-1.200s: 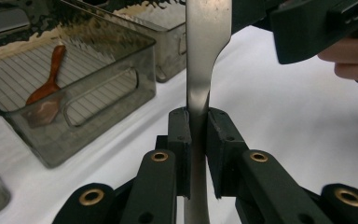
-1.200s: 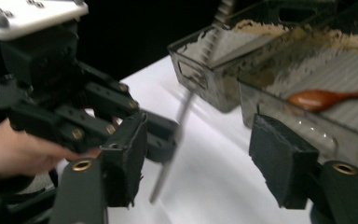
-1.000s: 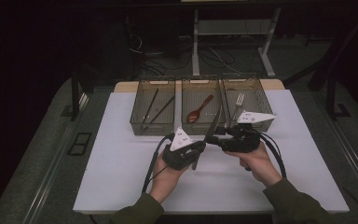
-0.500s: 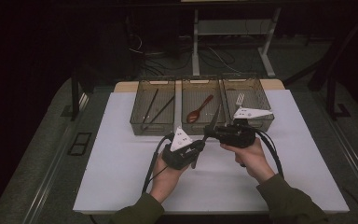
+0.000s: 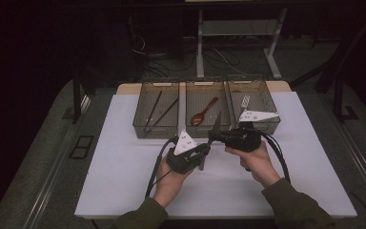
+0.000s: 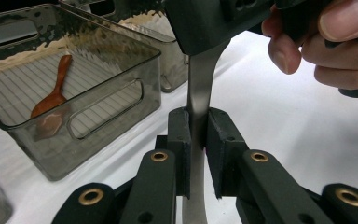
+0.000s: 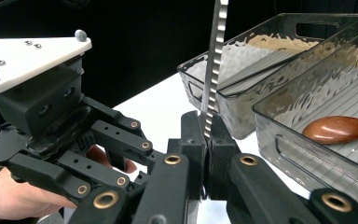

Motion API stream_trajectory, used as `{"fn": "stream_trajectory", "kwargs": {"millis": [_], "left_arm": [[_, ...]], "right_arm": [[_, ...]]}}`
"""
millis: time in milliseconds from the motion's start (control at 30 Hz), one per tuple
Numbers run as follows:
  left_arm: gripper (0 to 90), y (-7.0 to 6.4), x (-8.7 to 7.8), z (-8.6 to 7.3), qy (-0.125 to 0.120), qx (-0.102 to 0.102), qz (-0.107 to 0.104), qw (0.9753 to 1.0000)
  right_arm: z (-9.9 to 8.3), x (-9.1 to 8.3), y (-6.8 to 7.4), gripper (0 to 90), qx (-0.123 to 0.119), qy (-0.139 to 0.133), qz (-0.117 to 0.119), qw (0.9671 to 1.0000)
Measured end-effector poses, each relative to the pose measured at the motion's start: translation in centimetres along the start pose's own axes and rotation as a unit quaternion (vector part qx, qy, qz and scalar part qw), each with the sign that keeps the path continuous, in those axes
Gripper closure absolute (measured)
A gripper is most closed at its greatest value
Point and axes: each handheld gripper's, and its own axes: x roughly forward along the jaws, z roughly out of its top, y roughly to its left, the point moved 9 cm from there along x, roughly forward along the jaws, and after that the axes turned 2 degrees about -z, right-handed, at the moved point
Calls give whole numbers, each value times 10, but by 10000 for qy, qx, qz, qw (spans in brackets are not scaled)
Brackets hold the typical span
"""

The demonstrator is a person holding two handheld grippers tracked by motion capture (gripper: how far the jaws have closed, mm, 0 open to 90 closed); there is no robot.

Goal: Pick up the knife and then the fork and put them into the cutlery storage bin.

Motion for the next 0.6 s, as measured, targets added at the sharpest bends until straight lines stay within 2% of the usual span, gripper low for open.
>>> {"fn": "stream_trajectory", "kwargs": {"millis": [167, 267, 433, 533, 600], "left_arm": [[771, 0, 0, 0, -14, -46, -148, 9999], [713, 2, -2, -2, 6, -32, -167, 9999], [623, 8, -11, -7, -18, -35, -274, 9996], [557, 11, -18, -13, -55, -64, -426, 9991], [524, 15, -24, -20, 0, 32, -434, 9991]], "right_arm": [[0, -2, 0, 871, -36, 18, 8, 10000], [2, -4, -2, 872, -96, -12, -66, 9999], [3, -13, -13, 872, -117, -31, -263, 9996], [4, -19, -20, 871, -148, -46, -406, 9991], [5, -24, -24, 871, -131, -62, -478, 9988]]}}
